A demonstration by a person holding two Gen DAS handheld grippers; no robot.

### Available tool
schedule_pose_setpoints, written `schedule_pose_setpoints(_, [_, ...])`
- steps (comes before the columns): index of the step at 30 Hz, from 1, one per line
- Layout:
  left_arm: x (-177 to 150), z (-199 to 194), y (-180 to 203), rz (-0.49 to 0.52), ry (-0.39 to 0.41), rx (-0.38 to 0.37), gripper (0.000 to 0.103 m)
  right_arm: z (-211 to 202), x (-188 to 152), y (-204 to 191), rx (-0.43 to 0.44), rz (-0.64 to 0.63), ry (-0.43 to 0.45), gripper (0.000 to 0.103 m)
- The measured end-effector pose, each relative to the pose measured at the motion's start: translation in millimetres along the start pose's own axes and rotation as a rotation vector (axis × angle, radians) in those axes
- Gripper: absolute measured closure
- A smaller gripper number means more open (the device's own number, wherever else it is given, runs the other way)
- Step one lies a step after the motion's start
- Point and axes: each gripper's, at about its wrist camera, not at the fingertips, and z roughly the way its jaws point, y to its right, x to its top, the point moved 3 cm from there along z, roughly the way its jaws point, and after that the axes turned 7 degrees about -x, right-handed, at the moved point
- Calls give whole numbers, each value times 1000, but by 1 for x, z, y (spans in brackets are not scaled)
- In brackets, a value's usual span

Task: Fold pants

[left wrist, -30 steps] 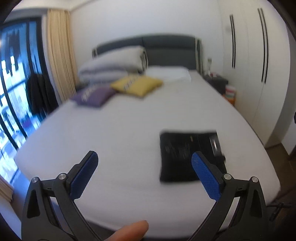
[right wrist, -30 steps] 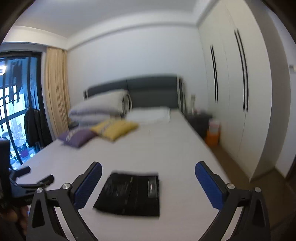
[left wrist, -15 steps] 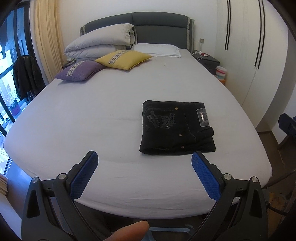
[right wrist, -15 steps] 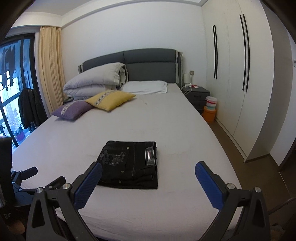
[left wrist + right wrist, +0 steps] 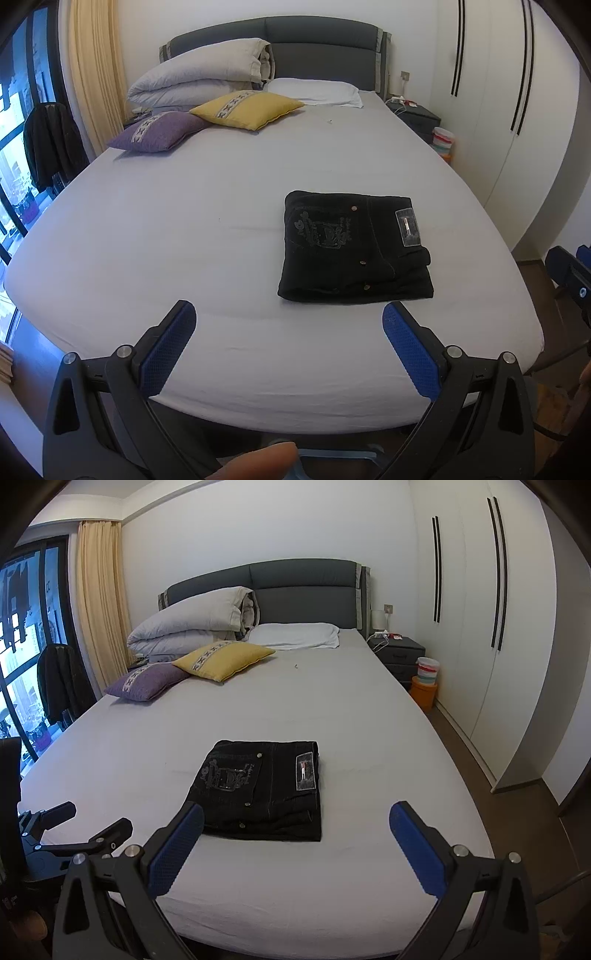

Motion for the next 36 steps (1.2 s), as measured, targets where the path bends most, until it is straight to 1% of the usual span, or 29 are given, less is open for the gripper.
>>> schedule_pose_setpoints(11, [-1,7,0,-5,-7,0,0,3,-3,-2,8,-6,-22,0])
schedule_pose_setpoints(36, [0,14,-1,-9,-8,-3,0,7,-8,-3,9,-11,-30,0])
